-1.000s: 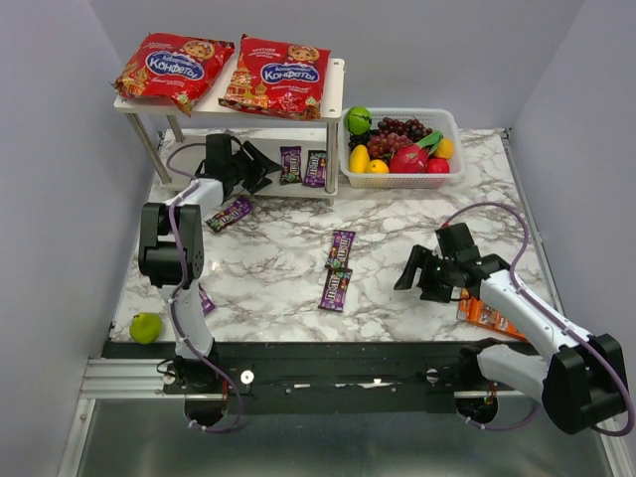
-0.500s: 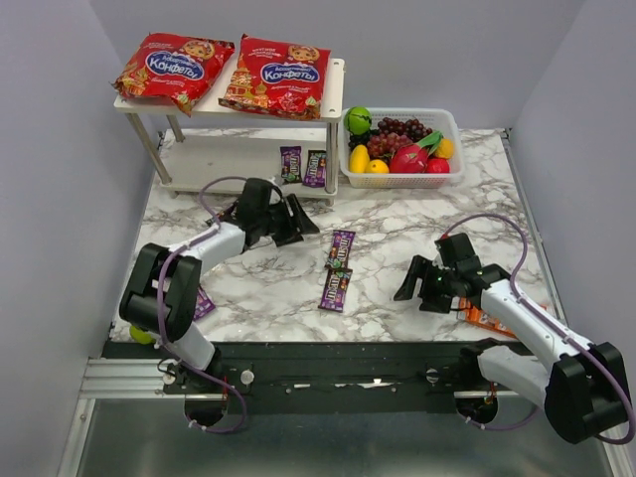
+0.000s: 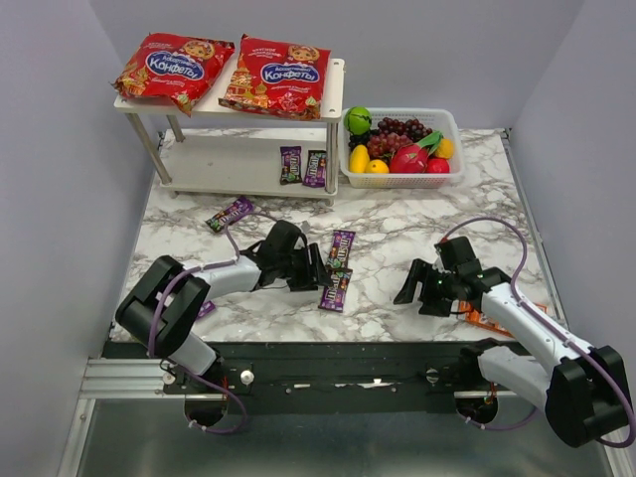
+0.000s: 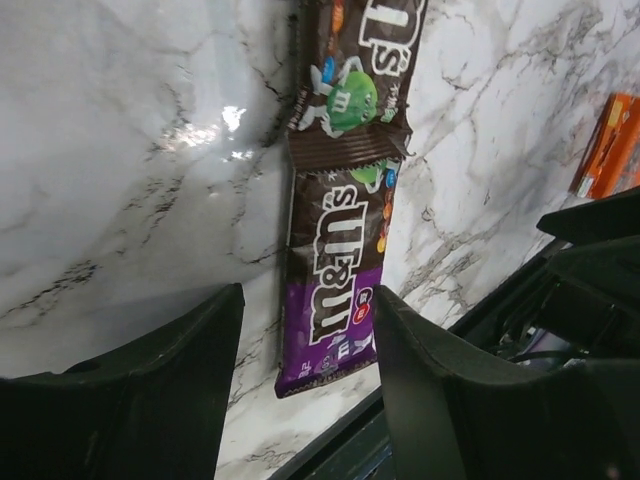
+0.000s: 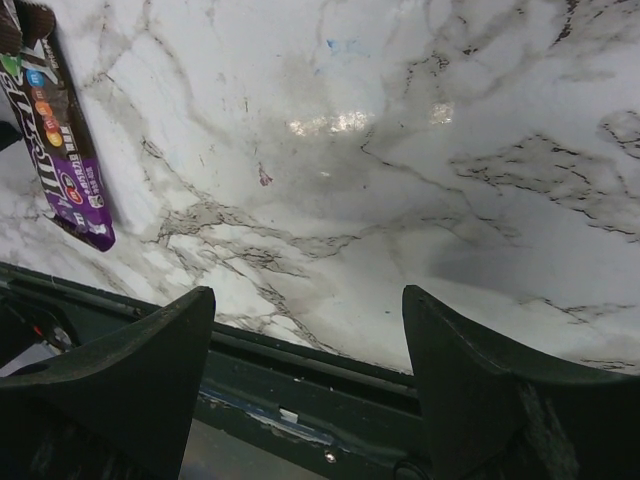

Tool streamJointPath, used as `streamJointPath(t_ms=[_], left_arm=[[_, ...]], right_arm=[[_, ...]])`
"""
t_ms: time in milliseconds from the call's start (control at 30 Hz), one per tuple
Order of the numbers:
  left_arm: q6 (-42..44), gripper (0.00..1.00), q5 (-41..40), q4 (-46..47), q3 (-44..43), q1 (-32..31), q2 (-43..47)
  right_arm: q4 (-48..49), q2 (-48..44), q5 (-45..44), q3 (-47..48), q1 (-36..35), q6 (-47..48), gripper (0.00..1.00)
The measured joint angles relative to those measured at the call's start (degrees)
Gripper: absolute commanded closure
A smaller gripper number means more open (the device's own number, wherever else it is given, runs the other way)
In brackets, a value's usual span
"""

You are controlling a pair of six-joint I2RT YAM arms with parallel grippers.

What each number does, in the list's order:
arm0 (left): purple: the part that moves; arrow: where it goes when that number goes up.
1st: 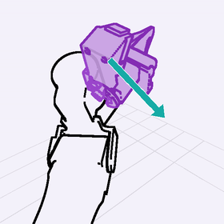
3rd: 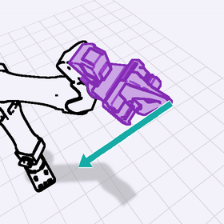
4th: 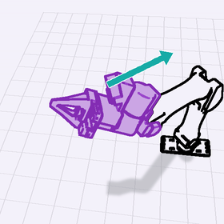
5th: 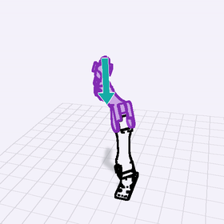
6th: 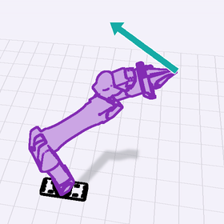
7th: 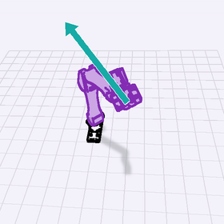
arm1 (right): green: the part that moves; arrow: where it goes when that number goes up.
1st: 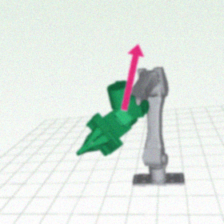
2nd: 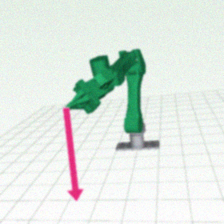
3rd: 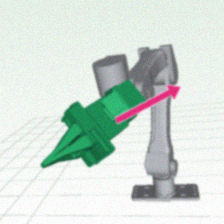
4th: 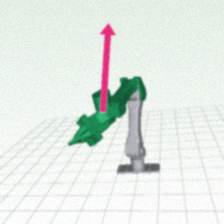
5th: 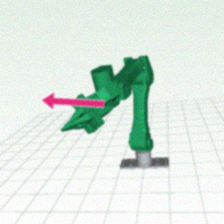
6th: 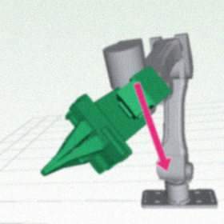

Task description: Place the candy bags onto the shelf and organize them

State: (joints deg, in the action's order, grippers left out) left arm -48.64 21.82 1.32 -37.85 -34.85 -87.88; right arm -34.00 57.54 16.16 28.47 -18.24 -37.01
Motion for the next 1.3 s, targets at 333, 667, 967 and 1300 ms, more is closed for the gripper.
streamJointPath(t_ms=[333, 667, 967, 1300], left_arm=[[-1.92, 0.80, -2.43, 1.55, 0.04, -4.90, -2.36], [-2.05, 1.00, -4.92, -0.24, -0.98, -4.92, -2.47], [1.55, 1.00, -7.93, -4.46, -3.17, -4.85, -1.05], [7.52, 1.00, -8.94, -8.90, -3.17, 4.83, 10.36]], right_arm=[[-0.04, -1.31, 0.28, -0.59, 0.00, 0.02, 0.16], [-0.09, -3.21, 0.26, -2.23, 0.00, 0.04, 0.16], [-0.11, -3.23, 0.24, -2.40, 0.00, 0.37, 0.16], [-0.07, -1.90, 0.24, -2.40, 0.00, 1.09, 0.16]])
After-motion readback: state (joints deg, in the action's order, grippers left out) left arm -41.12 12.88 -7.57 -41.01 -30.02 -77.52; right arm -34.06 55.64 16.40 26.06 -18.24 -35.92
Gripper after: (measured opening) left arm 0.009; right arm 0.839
